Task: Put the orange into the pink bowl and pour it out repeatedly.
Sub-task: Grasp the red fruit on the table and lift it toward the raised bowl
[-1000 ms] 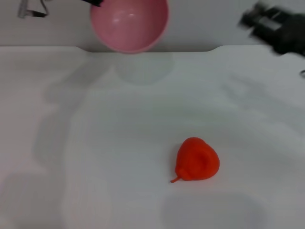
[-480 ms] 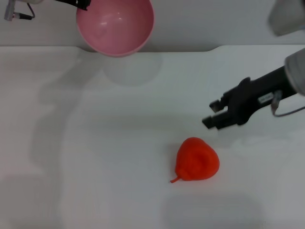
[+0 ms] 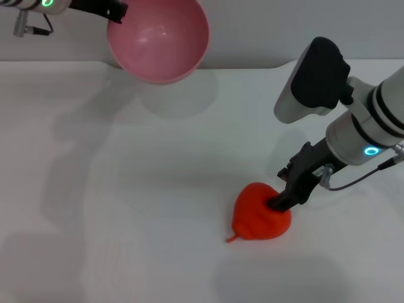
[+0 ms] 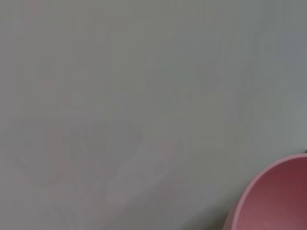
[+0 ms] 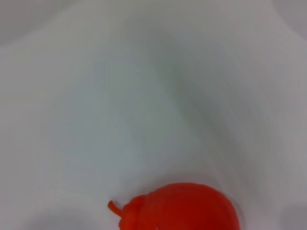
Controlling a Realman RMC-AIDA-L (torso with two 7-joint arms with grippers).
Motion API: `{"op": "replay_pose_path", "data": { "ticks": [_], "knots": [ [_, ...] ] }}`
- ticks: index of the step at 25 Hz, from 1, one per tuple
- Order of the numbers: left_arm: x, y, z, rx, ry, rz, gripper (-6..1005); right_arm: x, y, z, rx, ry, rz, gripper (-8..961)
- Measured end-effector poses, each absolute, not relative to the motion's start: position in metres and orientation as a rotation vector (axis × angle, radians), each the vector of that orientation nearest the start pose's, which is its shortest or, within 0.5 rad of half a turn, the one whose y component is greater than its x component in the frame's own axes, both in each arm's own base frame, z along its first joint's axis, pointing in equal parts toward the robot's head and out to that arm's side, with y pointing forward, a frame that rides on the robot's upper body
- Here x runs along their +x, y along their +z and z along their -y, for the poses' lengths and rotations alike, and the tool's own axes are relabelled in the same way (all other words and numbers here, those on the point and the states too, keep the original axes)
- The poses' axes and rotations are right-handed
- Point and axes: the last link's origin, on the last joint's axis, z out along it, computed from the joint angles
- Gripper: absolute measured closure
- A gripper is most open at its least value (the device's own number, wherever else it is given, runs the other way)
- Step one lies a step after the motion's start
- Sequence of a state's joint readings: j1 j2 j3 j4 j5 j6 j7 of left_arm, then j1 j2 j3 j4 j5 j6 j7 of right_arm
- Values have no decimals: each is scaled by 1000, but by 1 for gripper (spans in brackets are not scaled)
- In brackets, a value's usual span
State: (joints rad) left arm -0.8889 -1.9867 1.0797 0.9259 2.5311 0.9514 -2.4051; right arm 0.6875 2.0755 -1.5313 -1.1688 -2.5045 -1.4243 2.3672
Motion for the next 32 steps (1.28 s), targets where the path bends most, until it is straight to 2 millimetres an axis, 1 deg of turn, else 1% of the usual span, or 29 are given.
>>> {"op": "replay_pose_path", "data": {
  "ticks": [1, 6, 11, 20, 26, 31, 32],
  "knots": [
    [-154, 55, -487, -2241, -34, 735, 937, 168, -48, -359, -2804, -556, -588, 327],
    [-156, 52, -486, -2244, -31, 741, 936, 166, -55, -358, -2823, -529, -572, 302],
    [-156, 52, -487, -2240, -36, 740, 936, 164, -60, -356, -2838, -519, -558, 301],
    [-155, 52, -488, -2233, -40, 737, 936, 165, -71, -351, -2886, -519, -599, 302],
    [-155, 50, -487, -2236, -39, 733, 936, 166, -72, -350, -2887, -522, -607, 432],
    [-155, 49, -487, -2239, -37, 728, 935, 165, -70, -350, -2885, -514, -617, 674],
    [-155, 49, -487, -2240, -37, 727, 935, 162, -67, -350, -2880, -489, -614, 705]
  ]
}}
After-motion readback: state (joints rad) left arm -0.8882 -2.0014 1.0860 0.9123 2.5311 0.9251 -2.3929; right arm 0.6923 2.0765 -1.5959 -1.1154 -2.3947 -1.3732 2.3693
